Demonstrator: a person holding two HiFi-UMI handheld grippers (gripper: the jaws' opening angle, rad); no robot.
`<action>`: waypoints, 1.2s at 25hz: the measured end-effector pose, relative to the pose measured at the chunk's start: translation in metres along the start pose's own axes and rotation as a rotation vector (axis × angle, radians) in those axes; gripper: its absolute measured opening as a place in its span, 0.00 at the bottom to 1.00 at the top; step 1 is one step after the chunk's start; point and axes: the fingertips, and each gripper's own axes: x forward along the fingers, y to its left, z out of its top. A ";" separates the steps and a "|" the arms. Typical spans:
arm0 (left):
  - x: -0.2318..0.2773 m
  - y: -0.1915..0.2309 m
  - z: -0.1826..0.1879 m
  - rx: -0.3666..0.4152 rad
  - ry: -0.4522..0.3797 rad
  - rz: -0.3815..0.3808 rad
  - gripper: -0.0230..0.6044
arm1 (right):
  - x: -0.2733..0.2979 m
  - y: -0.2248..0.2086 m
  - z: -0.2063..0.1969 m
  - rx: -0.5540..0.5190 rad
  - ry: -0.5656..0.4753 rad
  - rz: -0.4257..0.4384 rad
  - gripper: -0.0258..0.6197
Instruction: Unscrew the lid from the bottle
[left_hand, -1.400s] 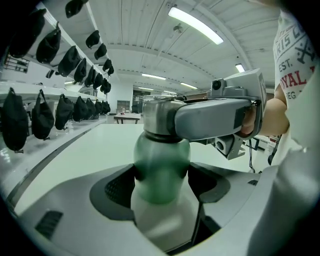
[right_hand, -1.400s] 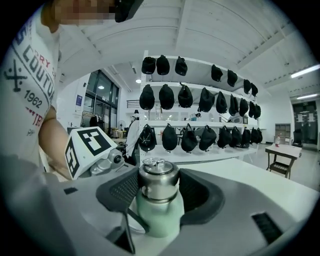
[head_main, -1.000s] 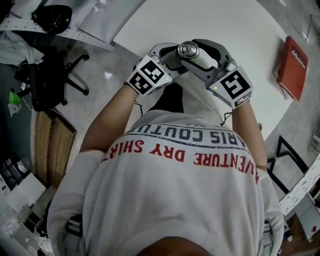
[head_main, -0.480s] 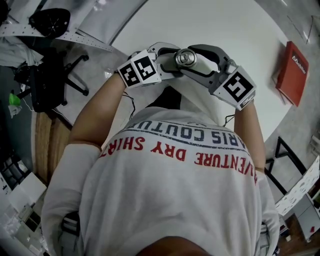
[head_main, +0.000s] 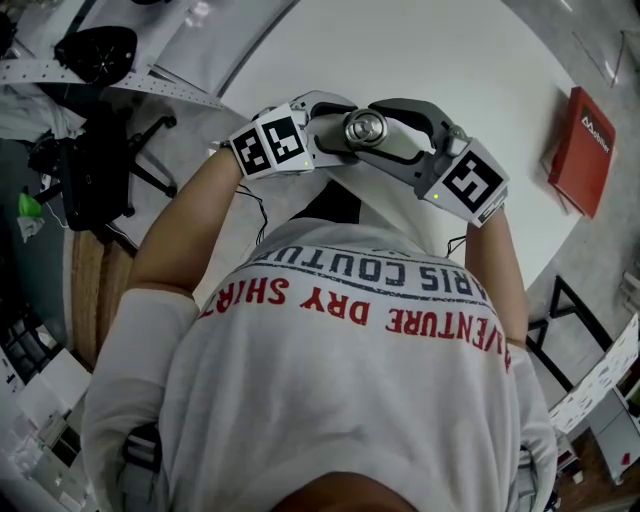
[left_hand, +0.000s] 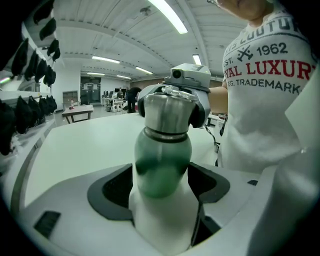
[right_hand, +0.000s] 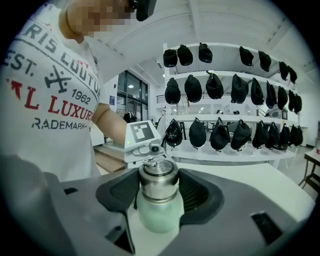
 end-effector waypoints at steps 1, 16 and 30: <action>-0.002 0.001 0.000 -0.007 -0.004 0.009 0.58 | 0.000 0.000 0.002 0.010 -0.009 -0.003 0.43; -0.085 -0.011 0.061 -0.352 -0.396 0.330 0.41 | -0.054 -0.001 0.060 0.128 -0.212 -0.227 0.43; -0.155 -0.083 0.144 -0.455 -0.576 0.559 0.10 | -0.116 0.057 0.115 0.140 -0.292 -0.342 0.43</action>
